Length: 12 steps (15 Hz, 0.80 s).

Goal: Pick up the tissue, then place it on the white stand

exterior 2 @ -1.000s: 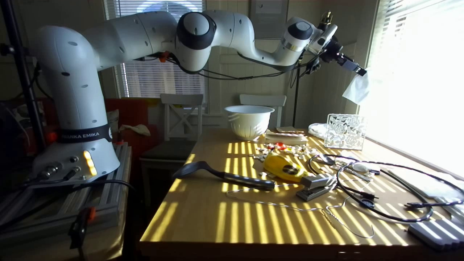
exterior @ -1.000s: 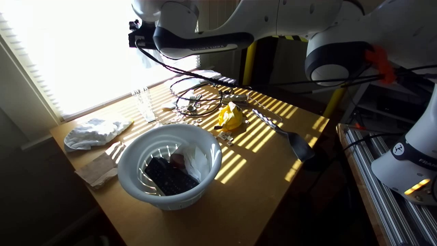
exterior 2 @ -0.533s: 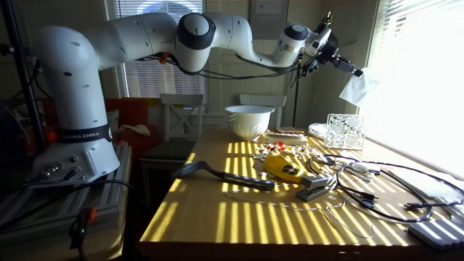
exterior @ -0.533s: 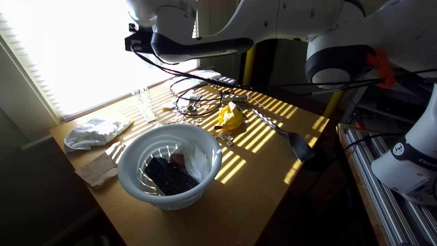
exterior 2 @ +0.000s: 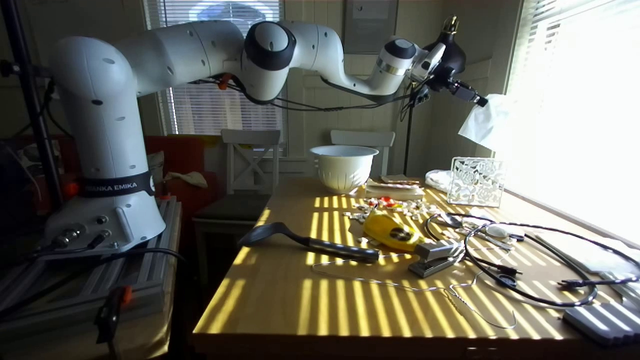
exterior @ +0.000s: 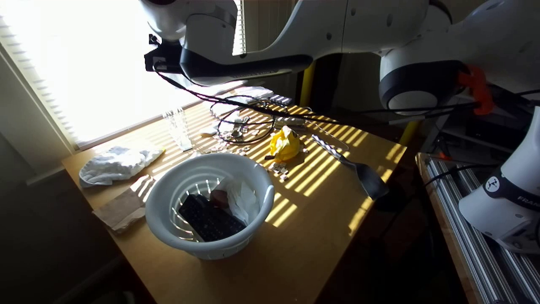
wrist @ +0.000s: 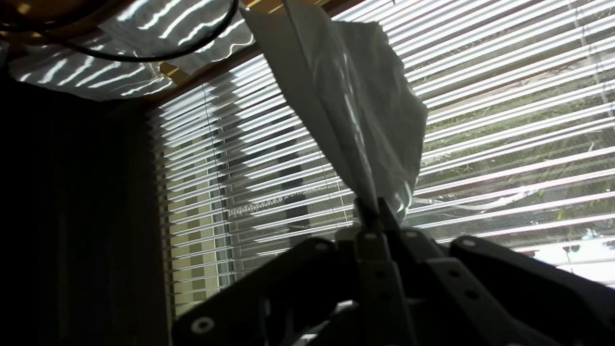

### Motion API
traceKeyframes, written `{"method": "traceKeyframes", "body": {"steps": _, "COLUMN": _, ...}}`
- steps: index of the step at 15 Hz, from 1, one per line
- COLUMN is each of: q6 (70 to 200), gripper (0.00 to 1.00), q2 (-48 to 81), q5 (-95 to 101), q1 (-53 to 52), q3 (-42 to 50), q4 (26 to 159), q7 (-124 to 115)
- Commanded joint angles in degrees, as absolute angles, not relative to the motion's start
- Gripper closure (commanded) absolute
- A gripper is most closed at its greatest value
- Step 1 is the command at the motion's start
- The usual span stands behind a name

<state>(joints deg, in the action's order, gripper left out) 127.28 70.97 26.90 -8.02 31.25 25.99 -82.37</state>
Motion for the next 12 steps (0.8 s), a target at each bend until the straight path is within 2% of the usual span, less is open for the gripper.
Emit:
{"method": "traceKeyframes", "body": {"steps": 1, "q6": 127.6, "gripper": 1.00, "q2": 72.4, "q5": 28.7, "q1": -8.2, "q3": 32.0, "q4": 24.5, "q7": -85.2}}
{"method": "traceKeyframes", "body": {"steps": 7, "q6": 126.3, "gripper": 1.00, "q2": 72.5, "q5": 30.8, "q1": -9.1, "q3": 34.6, "q4": 24.5, "q7": -87.6}}
{"method": "traceKeyframes", "body": {"steps": 9, "q6": 130.2, "gripper": 1.00, "q2": 72.2, "q5": 28.9, "q1": -8.4, "q3": 32.1, "q4": 24.6, "q7": -83.6}}
{"method": "traceKeyframes", "body": {"steps": 12, "q6": 127.6, "gripper": 0.99, "q2": 72.1, "q5": 29.1, "q1": -8.4, "q3": 32.4, "q4": 24.7, "q7": -84.3}}
